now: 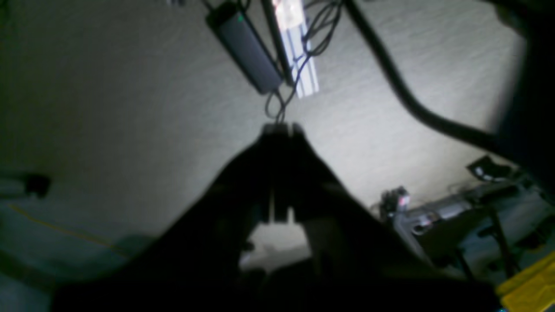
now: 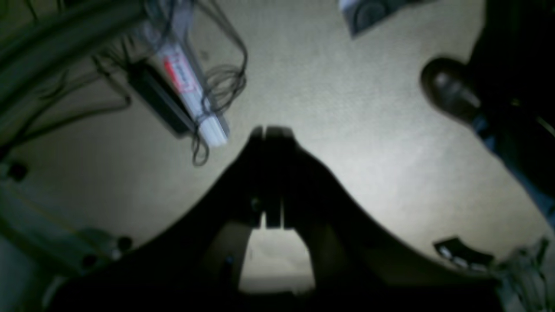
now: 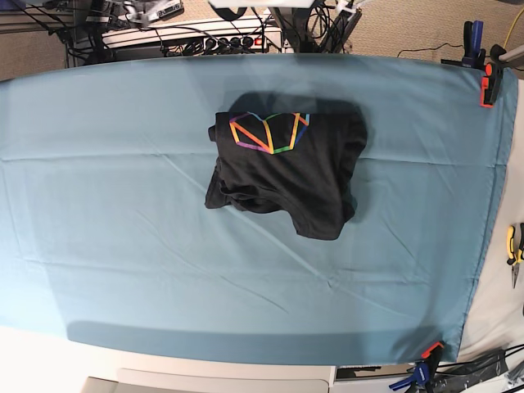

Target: Fold the T-shirt properly

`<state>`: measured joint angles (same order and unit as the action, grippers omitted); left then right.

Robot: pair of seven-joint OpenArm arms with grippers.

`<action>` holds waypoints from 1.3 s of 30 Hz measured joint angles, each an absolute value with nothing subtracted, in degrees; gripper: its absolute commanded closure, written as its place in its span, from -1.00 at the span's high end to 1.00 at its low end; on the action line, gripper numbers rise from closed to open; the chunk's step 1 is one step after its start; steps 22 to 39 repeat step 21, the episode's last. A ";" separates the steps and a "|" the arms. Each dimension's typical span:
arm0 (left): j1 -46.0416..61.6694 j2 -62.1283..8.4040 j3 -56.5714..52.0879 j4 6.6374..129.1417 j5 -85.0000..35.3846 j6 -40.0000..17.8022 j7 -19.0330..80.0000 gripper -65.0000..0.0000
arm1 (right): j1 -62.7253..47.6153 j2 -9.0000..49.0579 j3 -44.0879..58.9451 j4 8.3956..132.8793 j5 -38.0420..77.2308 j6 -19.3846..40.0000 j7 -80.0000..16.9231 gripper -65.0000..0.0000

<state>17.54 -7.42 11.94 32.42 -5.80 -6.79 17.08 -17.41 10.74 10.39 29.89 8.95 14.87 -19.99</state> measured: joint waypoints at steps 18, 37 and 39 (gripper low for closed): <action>7.92 -1.54 11.88 19.86 -15.33 0.51 11.97 -1.00 | -8.43 8.10 8.82 21.80 8.99 11.64 -16.21 -1.00; 7.62 -1.41 11.84 19.84 -15.33 0.60 12.36 -1.00 | -8.38 7.27 8.82 21.80 8.97 10.66 -16.14 -1.00; 7.62 -1.41 11.84 19.84 -15.33 0.60 12.36 -1.00 | -8.38 7.27 8.82 21.80 8.97 10.66 -16.14 -1.00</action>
